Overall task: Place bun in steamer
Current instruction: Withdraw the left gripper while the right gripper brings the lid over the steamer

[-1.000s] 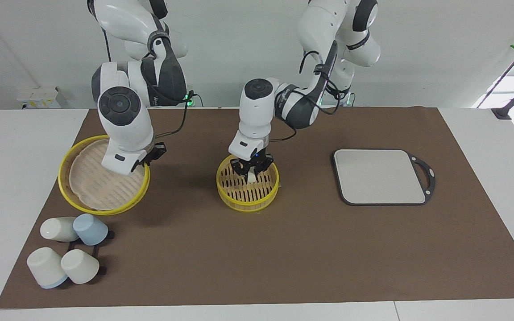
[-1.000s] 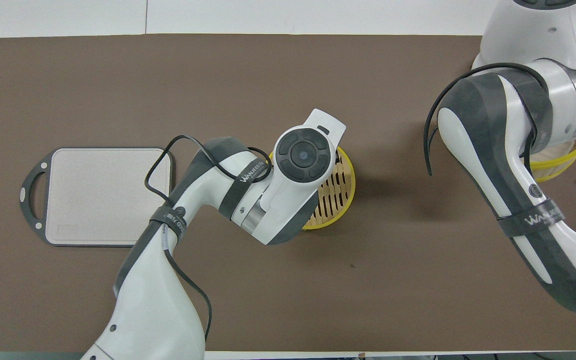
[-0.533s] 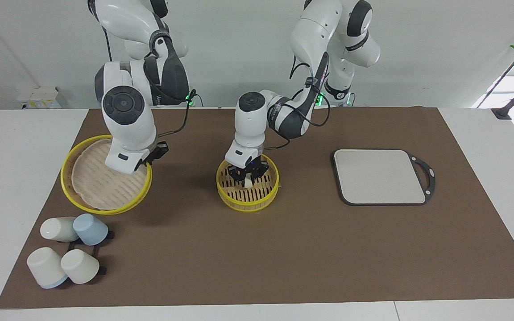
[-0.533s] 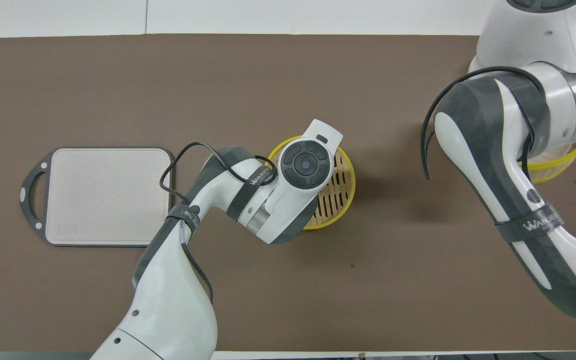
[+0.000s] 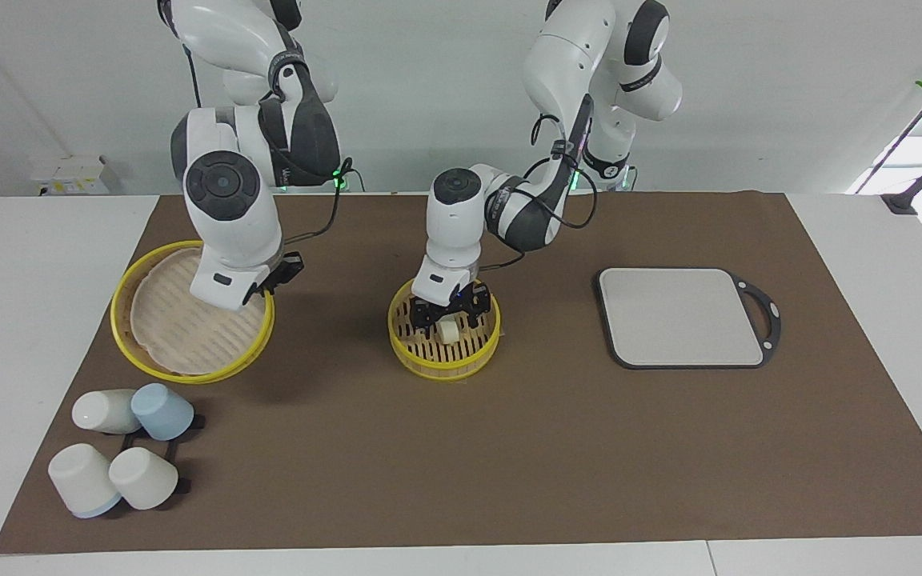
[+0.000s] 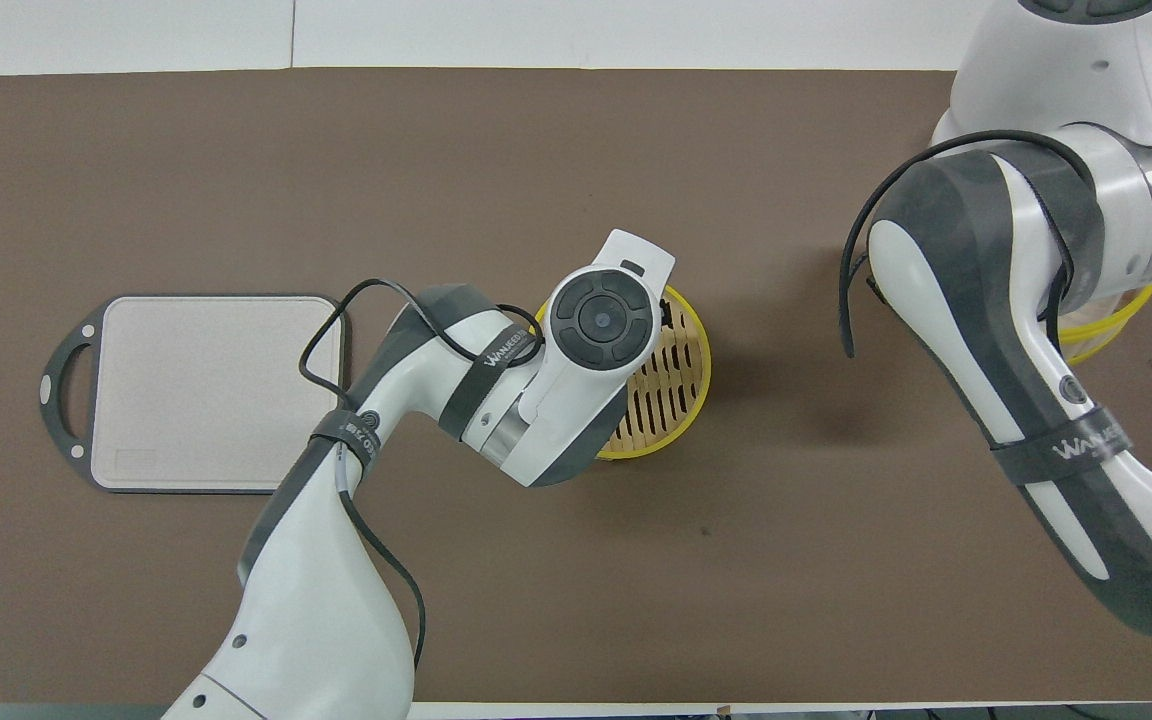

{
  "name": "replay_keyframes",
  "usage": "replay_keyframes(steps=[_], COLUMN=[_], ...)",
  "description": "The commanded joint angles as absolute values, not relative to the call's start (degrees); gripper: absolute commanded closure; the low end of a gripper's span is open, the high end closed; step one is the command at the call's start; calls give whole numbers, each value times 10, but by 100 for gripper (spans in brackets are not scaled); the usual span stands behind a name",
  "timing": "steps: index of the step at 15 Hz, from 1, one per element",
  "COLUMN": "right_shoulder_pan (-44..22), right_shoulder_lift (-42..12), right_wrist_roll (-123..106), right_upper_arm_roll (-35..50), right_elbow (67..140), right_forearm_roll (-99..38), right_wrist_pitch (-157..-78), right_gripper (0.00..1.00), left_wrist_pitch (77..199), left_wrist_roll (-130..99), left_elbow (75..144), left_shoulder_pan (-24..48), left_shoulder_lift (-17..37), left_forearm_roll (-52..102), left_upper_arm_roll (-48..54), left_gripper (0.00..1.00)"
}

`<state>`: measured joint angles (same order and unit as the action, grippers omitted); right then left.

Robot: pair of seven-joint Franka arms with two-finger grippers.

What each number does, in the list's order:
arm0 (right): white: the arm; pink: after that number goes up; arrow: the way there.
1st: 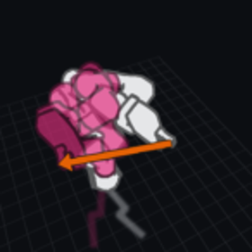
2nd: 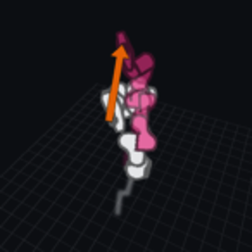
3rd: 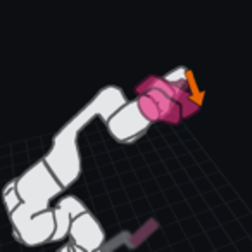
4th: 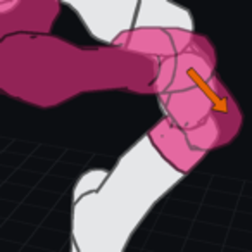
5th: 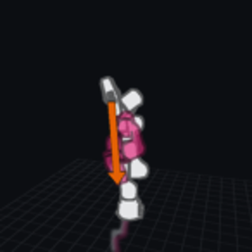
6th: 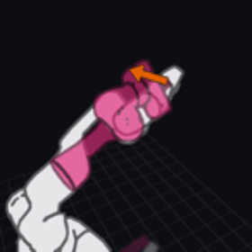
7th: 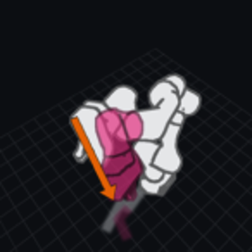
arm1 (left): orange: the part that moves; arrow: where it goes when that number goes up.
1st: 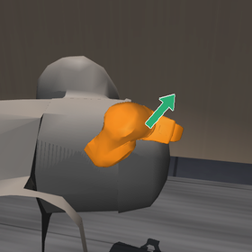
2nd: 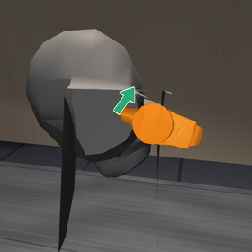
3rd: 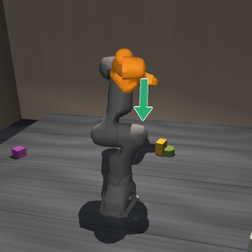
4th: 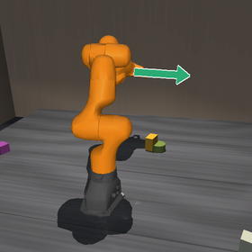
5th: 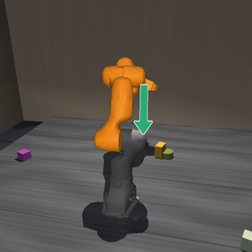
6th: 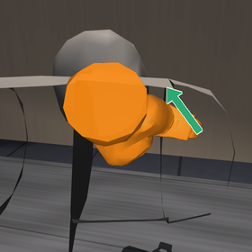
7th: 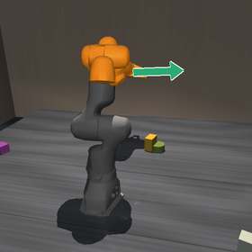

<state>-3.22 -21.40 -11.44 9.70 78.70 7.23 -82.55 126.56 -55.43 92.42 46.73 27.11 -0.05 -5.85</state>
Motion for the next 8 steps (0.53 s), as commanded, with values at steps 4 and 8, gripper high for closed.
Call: replay_keyframes(steps=[4,8], right_shoulder_pan=[-96,-220], right_shoulder_lift=[-193,-203], right_wrist_roll=[10,212], right_upper_arm_roll=[101,101], right_elbow=[827,869], right_forearm_roll=[-4,-4], right_wrist_pitch=[-958,-1128], right_gripper=[100,100], left_wrist_pitch=[1022,916], left_wrist_roll=[-368,-130], left_elbow=[962,945], left_shoulder_pan=[307,168], left_shoulder_lift=[54,0], left_forearm_roll=[-4,-4], left_upper_arm_roll=[-54,-60], left_gripper=[0,0])
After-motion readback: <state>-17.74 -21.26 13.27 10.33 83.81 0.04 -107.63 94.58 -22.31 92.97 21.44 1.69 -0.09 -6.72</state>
